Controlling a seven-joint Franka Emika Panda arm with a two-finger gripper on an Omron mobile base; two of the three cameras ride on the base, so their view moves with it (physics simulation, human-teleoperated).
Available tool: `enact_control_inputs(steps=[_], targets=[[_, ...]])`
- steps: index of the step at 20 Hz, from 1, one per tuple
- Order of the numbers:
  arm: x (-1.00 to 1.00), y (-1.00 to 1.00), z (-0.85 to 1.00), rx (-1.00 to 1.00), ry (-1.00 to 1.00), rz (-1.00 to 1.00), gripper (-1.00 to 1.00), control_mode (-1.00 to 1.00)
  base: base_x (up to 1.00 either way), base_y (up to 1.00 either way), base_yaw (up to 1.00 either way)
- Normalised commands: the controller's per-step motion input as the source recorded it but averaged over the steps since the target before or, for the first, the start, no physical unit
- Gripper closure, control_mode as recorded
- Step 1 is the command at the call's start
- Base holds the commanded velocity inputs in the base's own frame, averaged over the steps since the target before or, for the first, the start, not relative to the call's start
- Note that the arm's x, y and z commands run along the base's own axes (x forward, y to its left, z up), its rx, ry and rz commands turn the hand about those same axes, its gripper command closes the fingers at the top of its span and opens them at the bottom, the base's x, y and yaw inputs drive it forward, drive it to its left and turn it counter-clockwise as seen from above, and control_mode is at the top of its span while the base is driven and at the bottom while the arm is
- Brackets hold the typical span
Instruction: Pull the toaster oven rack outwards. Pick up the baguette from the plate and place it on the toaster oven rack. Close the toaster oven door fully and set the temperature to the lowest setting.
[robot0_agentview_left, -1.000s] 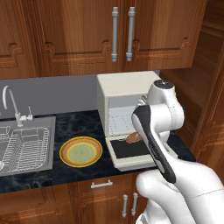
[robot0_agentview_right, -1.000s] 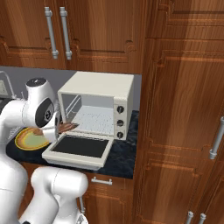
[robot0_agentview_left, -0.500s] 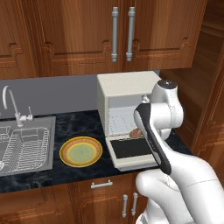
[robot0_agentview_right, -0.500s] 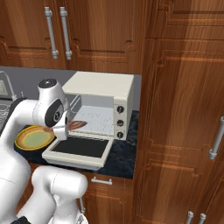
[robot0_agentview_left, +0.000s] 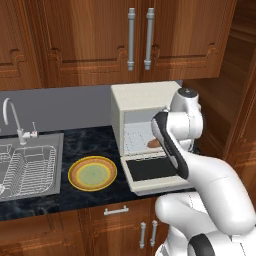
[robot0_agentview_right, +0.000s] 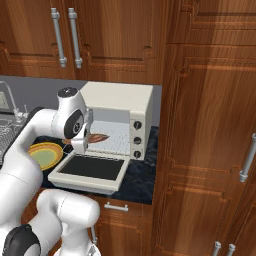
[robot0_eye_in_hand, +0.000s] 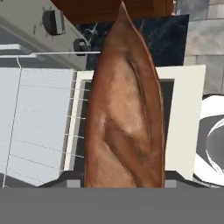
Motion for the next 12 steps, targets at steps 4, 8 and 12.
enact_control_inputs(steps=[4, 8, 12], targets=[[0.33, -0.10, -0.22, 0.12, -0.05, 0.00, 1.00, -1.00, 0.00, 0.00, 0.00], [0.25, -0.02, -0.28, 0.08, -0.04, 0.00, 1.00, -1.00, 0.00, 0.00, 0.00], [0.17, 0.00, -0.26, 0.00, -0.09, 0.00, 1.00, -1.00, 0.00, 0.00, 0.00]])
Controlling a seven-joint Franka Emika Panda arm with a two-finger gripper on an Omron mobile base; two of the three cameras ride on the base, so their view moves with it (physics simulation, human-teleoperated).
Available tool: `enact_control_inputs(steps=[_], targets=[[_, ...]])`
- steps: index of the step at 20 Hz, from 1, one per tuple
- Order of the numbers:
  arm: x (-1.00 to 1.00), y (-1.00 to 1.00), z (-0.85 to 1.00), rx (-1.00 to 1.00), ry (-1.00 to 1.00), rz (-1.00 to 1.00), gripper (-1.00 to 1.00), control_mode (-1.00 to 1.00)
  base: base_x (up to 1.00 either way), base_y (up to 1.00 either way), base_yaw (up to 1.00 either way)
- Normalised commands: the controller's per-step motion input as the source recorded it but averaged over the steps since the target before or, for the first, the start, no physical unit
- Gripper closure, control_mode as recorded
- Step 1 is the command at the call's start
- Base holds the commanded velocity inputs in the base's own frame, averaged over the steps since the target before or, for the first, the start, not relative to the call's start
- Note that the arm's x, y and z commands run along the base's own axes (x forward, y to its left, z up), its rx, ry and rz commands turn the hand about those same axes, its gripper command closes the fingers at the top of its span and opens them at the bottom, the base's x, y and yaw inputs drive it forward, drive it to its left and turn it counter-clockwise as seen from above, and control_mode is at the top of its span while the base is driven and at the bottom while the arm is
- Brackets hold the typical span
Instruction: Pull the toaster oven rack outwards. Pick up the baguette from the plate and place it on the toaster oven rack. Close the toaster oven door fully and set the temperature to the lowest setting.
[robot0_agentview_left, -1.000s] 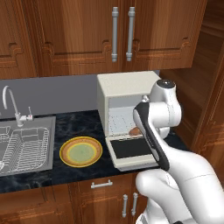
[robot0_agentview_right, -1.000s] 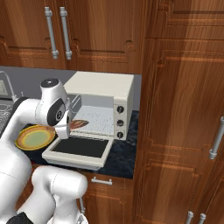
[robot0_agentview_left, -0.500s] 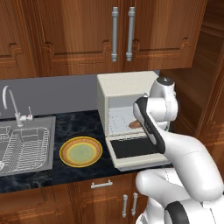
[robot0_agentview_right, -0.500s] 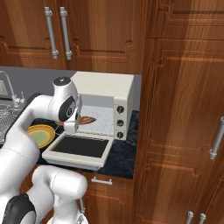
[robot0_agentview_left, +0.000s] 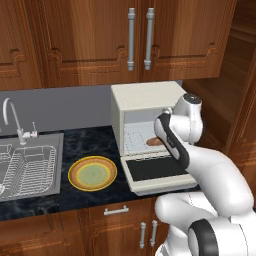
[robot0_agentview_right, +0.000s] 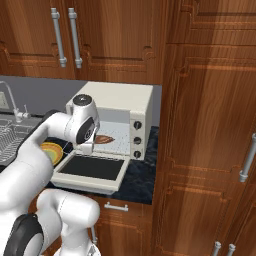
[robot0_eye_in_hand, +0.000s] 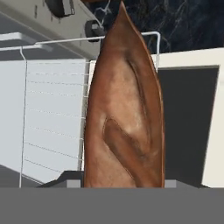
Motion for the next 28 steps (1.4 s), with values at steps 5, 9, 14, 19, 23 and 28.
enact_control_inputs(steps=[5, 9, 14, 19, 23, 28], targets=[[0.21, 0.00, -0.16, 0.00, -0.01, 0.00, 1.00, -1.00, 0.00, 0.00, 0.00], [0.15, 0.00, -0.22, 0.00, 0.00, 0.00, 1.00, -1.00, 0.00, 0.00, 0.00], [0.22, 0.00, -0.21, 0.00, 0.00, 0.00, 1.00, -1.00, 0.00, 0.00, 0.00], [0.15, 0.00, -0.20, 0.00, 0.00, 0.00, 1.00, -1.00, 0.00, 0.00, 0.00], [0.12, 0.00, -0.20, 0.00, 0.00, 0.00, 1.00, -1.00, 0.00, 0.00, 0.00], [0.13, 0.00, -0.11, 0.00, -0.02, 0.00, 1.00, -1.00, 0.00, 0.00, 0.00]])
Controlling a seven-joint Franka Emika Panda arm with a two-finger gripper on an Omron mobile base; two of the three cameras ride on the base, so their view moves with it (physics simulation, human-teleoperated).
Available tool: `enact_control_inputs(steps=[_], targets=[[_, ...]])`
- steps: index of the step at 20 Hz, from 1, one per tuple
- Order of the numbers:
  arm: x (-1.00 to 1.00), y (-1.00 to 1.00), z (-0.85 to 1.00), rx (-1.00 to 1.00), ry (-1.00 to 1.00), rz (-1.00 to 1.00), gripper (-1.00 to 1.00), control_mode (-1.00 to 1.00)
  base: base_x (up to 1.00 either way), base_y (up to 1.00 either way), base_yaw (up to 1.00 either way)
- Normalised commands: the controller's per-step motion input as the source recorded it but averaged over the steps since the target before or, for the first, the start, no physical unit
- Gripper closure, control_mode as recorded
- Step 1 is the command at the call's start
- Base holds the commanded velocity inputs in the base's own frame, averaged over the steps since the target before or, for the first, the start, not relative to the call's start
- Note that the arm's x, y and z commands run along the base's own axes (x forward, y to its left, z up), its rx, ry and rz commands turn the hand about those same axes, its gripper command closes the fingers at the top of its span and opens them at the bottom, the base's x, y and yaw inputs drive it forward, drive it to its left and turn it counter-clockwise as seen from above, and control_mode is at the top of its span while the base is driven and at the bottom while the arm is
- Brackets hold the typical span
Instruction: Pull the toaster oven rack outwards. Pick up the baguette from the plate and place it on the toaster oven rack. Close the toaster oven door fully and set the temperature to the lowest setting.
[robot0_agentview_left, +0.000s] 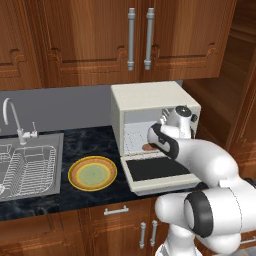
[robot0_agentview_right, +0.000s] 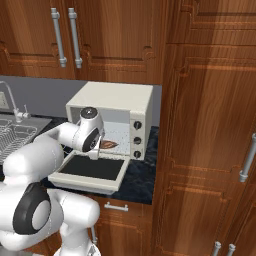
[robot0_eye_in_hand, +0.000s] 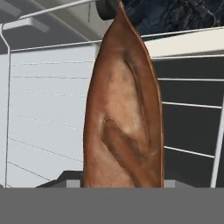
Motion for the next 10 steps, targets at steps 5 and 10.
enact_control_inputs(steps=[5, 10], targets=[[0.18, 0.00, -0.01, 0.00, 0.00, 0.00, 1.00, -1.00, 0.00, 0.00, 0.00], [0.15, 0.00, -0.12, 0.00, 0.00, 0.00, -1.00, -1.00, 0.00, 0.00, 0.00]])
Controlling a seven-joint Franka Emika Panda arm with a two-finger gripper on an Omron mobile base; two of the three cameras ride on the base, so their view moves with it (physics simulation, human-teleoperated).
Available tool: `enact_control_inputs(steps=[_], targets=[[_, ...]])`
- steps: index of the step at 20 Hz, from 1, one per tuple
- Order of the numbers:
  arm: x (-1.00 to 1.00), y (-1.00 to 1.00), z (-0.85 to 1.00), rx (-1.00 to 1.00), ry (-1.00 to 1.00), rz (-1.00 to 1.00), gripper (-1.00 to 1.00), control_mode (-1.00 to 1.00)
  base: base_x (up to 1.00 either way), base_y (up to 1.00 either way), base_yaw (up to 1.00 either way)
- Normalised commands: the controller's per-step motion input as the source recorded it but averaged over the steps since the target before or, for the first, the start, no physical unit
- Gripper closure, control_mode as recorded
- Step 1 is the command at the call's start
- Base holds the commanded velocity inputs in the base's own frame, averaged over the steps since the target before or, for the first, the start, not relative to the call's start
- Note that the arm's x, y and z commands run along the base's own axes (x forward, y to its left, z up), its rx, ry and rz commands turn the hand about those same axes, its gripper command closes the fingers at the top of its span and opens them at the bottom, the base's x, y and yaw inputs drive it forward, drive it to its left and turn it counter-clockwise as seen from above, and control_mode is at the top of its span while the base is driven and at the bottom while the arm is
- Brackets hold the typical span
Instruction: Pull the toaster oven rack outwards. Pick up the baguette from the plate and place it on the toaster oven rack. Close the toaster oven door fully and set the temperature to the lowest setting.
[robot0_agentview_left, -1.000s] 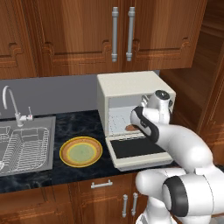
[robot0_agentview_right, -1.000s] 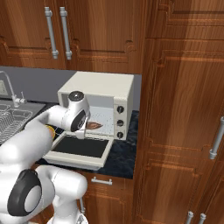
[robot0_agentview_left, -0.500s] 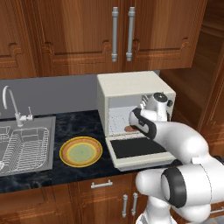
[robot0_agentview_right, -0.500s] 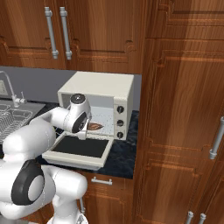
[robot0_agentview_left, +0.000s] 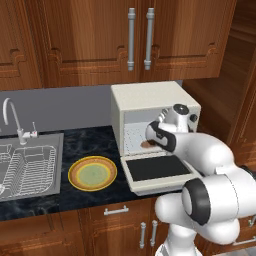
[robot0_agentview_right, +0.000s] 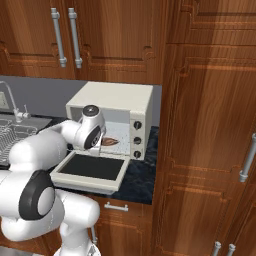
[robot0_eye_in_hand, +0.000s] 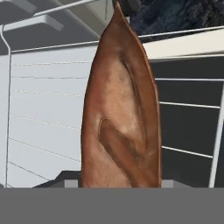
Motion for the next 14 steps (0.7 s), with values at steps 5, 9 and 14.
enact_control_inputs(steps=[5, 9, 14], targets=[[0.03, 0.00, 0.05, 0.01, -0.02, 0.00, -1.00, -1.00, 0.00, 0.00, 0.00], [0.00, 0.00, 0.16, 0.02, -0.05, 0.00, -1.00, -1.00, 0.00, 0.00, 0.00], [0.00, 0.00, 0.04, 0.02, -0.02, 0.00, -1.00, -1.00, 0.00, 0.00, 0.00]])
